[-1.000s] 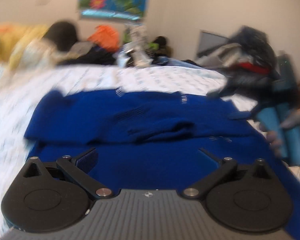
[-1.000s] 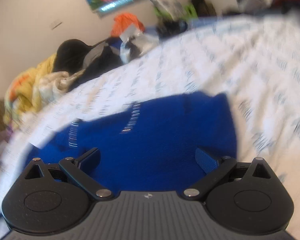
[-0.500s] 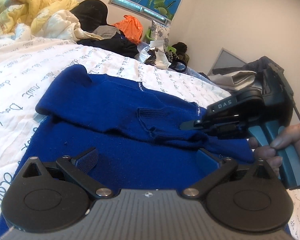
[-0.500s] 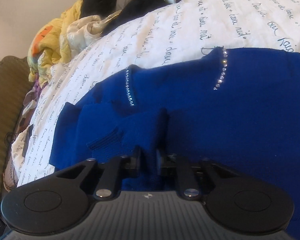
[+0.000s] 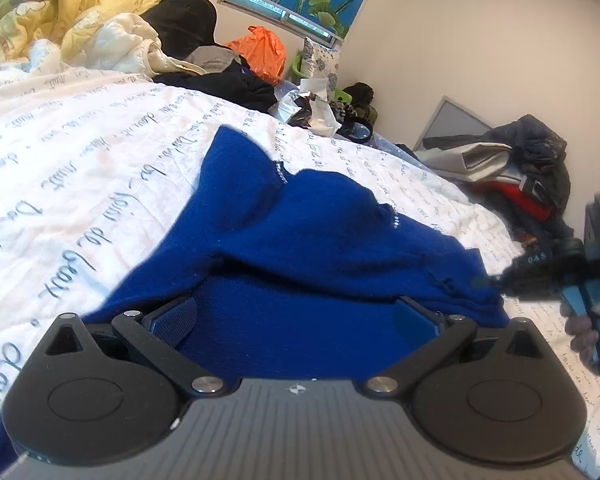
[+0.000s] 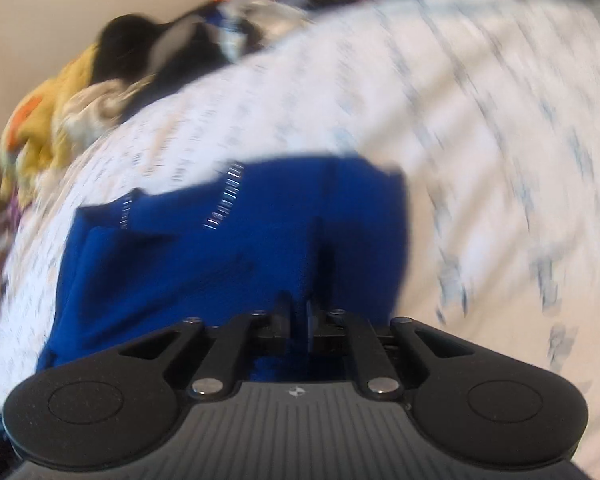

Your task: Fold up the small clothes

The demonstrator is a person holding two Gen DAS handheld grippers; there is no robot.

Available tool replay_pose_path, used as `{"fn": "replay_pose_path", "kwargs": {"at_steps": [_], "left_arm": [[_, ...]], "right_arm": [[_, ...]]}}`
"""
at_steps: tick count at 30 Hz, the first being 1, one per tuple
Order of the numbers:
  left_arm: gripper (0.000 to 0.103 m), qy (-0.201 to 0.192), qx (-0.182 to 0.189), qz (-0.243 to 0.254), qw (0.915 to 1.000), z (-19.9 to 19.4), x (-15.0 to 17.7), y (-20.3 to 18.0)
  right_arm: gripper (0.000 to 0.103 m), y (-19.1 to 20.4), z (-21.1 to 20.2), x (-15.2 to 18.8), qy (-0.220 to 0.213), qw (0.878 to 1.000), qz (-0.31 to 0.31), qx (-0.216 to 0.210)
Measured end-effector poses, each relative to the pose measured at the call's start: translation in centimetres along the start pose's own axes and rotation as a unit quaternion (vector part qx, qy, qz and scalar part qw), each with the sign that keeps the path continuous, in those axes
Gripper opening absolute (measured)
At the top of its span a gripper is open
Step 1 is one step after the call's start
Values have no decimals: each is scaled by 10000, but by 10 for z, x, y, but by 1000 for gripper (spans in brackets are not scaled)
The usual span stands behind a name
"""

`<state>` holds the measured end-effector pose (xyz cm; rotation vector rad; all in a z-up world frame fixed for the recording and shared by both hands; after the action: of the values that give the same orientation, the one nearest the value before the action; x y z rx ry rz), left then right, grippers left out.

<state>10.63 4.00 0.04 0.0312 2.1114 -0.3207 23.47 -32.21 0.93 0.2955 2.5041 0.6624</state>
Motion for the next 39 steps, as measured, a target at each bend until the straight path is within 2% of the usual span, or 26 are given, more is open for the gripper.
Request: {"fn": "replay_pose_path", "kwargs": {"at_steps": [1, 3, 4, 6, 7, 9, 11, 12, 13, 14, 15, 16, 18, 20, 22, 24, 25, 27, 29, 31, 32, 33, 34, 35, 37, 39], "left_arm": [[103, -18, -91, 28, 10000, -2, -7, 2], [103, -250, -275, -49, 9993, -6, -33, 16], [103, -354, -434, -123, 9984, -5, -47, 24], [103, -230, -745, -187, 9968, 15, -77, 43], [102, -2, -768, -182, 9969, 34, -88, 51], [95, 506, -700, -268, 9959, 74, -100, 65], [85, 1045, -571, -366, 9922, 112, -103, 74], [81, 1207, -508, -340, 9908, 126, -102, 74], [55, 1085, -610, -85, 9922, 130, -103, 68], [20, 1187, -560, 119, 9913, 136, -106, 64], [8, 1315, -626, 206, 9891, 141, -106, 60], [9, 1222, -875, 332, 9881, 138, -109, 58], [9, 903, -1112, 557, 9881, 126, -111, 59], [9, 1091, -1192, 567, 9852, 131, -104, 70], [11, 970, -1269, 955, 9825, 133, -94, 66], [12, 919, -1334, 1224, 9792, 131, -93, 55], [17, 852, -1349, 1285, 9788, 126, -94, 53], [19, 543, -1532, 1438, 9762, 104, -96, 46], [37, 6, -1576, 1616, 9742, 73, -102, 31], [83, -384, -1121, 1693, 9784, 57, -109, 11], [93, -408, -878, 1808, 9787, 60, -109, -1], [98, -323, -719, 2026, 9761, 68, -107, -14], [94, -152, -664, 2272, 9715, 81, -104, -25], [91, 63, -749, 2449, 9666, 95, -100, -32], [84, 407, -1045, 2481, 9622, 114, -97, -29], [88, 550, -1131, 2082, 9700, 119, -99, -11]], "right_arm": [[10, -5, -4, -1, -80, 9997, 162, -153], [19, -13, -21, -5, -452, 9971, 382, -488], [37, -16, -28, -8, -672, 9955, 389, -538], [69, -18, -29, -17, -1037, 9942, 265, -122], [71, -21, -26, -23, -1133, 9932, 222, 148], [71, -33, -13, -33, -994, 9939, 405, 243], [69, -38, 5, -37, -706, 9946, 763, -21], [64, -37, 10, -37, -809, 9937, 765, -157], [28, -37, 15, -39, -742, 9940, 767, -255], [7, -36, 23, -40, -541, 9946, 814, -337], [7, -33, 28, -40, -472, 9952, 779, -357], [7, -25, 25, -38, -610, 9964, 525, -284], [6, -14, 8, -35, -972, 9944, 176, -365], [6, -24, 0, -37, -1271, 9911, 202, -333], [6, -43, 17, -34, -959, 9940, 480, -230], [10, -48, 23, -29, -1161, 9914, 497, -351], [13, -47, 21, -28, -1203, 9904, 584, -346], [21, -44, 12, -29, -1164, 9905, 675, -281], [24, -31, -16, -24, -1550, 9866, 474, -201], [24, -7, -38, -14, -1894, 9810, 13, -417], [26, 9, -42, -11, -1807, 9816, -186, -583], [28, 24, -36, -9, -1558, 9849, -338, -671], [30, 37, -25, -8, -1265, 9887, -498, -633], [30, 48, -13, -7, -1050, 9911, -706, -407], [30, 60, 2, -3, -1006, 9890, -1046, 287], [30, 54, 4, 0, -1034, 9879, -1043, 505]]}}
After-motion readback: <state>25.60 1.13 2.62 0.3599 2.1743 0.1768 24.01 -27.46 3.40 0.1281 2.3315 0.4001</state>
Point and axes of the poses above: each gripper's, at about its wrist camera, not at the fingertips, and z roughly the way its jaws point, y to its left, x to its underside, the point moved 2 cm from there along z, roughly the way its jaws point, and after that the axes turned 10 degrees about z, right-handed, at the moved point
